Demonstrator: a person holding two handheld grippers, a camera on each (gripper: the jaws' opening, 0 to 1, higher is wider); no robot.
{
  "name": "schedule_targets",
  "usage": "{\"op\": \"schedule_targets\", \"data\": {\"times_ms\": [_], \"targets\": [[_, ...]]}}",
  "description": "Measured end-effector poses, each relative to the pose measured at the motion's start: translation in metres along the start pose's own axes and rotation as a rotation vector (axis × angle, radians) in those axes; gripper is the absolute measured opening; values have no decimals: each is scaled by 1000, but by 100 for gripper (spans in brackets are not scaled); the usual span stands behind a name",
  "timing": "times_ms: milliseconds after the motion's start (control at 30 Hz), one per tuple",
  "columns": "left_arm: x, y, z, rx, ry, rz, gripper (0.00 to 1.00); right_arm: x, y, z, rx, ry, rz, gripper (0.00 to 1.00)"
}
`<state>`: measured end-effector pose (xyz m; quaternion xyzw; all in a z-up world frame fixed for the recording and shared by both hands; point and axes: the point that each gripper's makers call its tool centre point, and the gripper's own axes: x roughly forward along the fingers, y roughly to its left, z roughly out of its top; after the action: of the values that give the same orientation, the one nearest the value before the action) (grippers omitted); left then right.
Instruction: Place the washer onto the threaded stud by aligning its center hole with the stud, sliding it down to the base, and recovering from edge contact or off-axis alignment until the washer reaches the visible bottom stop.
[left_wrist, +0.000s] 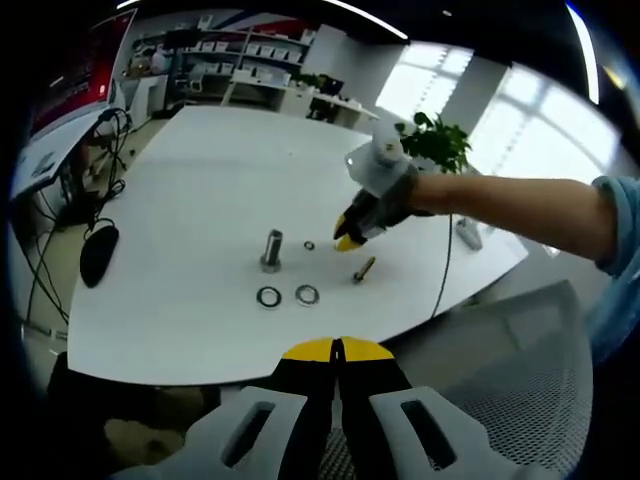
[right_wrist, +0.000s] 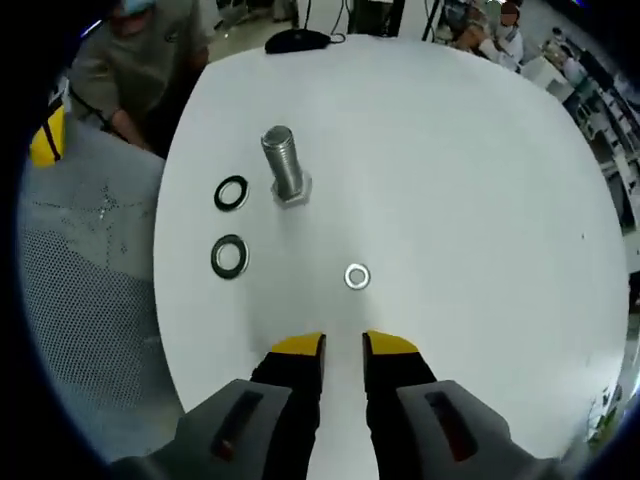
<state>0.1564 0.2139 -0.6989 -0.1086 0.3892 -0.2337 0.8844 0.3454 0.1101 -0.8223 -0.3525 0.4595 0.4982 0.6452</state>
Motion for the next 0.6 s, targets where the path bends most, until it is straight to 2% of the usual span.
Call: {"op": "schedule_targets", "data": {"times_ms": [200, 300, 400, 433, 500, 533, 567, 600], "targets": [[0, 1, -1, -1, 8, 4, 0, 13, -9, 6, 8, 3, -38, 20], [0, 1, -2, -2, 10, 4, 0, 21, -10, 8, 68, -16, -11, 21], [1, 1, -3, -2, 18, 6, 0, 26, -12, 8, 75, -9, -10, 20], [1, 2, -3, -2, 19, 7, 0, 24, -16, 12, 66, -27, -29, 19], [1, 1, -2, -3, 18, 6, 0, 24, -14, 13, 69, -22, -15, 20], [1, 1, -2, -3, 18, 6, 0, 24, -13, 14, 52, -22, -18, 20], [1, 1, -3, -3, 19, 5, 0, 25, -14, 13, -1, -9, -26, 20], [1, 1, -3, -3, 19, 5, 0, 26, -13, 14, -8, -8, -25, 20]]}}
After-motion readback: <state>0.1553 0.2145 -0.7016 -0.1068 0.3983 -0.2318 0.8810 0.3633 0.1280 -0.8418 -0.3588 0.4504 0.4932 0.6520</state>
